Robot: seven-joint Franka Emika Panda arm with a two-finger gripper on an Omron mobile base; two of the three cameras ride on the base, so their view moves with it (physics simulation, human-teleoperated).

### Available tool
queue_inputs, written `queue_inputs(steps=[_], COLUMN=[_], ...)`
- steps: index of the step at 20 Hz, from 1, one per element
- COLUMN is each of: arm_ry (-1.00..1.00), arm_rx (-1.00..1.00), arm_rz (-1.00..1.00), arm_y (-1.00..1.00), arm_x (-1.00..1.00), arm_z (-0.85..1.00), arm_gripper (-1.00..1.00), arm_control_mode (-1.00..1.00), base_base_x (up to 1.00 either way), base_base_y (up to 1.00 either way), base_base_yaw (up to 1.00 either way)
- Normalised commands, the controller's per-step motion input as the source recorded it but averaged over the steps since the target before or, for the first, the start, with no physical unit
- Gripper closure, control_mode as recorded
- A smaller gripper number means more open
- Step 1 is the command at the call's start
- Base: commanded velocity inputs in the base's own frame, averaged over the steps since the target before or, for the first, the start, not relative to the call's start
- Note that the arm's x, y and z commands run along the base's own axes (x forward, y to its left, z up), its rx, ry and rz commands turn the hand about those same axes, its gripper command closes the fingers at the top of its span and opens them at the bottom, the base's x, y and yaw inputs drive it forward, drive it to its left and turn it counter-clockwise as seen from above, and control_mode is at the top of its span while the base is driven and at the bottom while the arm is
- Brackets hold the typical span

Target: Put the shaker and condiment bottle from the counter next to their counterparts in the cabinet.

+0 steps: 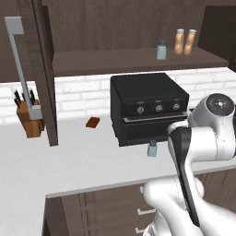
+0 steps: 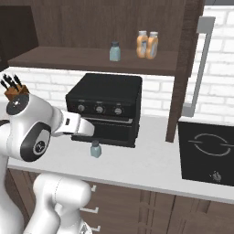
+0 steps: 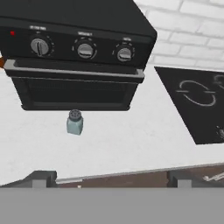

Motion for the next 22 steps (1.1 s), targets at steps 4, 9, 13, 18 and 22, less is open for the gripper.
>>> queue_inputs(steps=[4, 9, 13, 18, 22], arm_ry=[0.0, 0.0, 0.0, -0.02, -0.01], arm_rx=[0.0, 0.0, 0.0, 0.0, 0.0], arm_rz=[0.08, 0.03, 0.01, 0.0, 0.0], arm_y=[0.28, 0.19, 0.23, 0.07, 0.0], arm_x=[-0.01, -0.04, 0.0, 0.0, 0.08], arm_z=[-0.49, -0.42, -0.39, -0.32, -0.24], arm_gripper=[-1.0, -1.0, -1.0, -1.0, -1.0], arm_control_mode=[-1.0, -1.0, -1.0, -1.0, -1.0], base_base_x=[0.0, 0.0, 0.0, 0.0, 0.0], base_base_y=[0.0, 0.0, 0.0, 0.0, 0.0], base_base_yaw=[0.0, 0.0, 0.0, 0.0, 0.0])
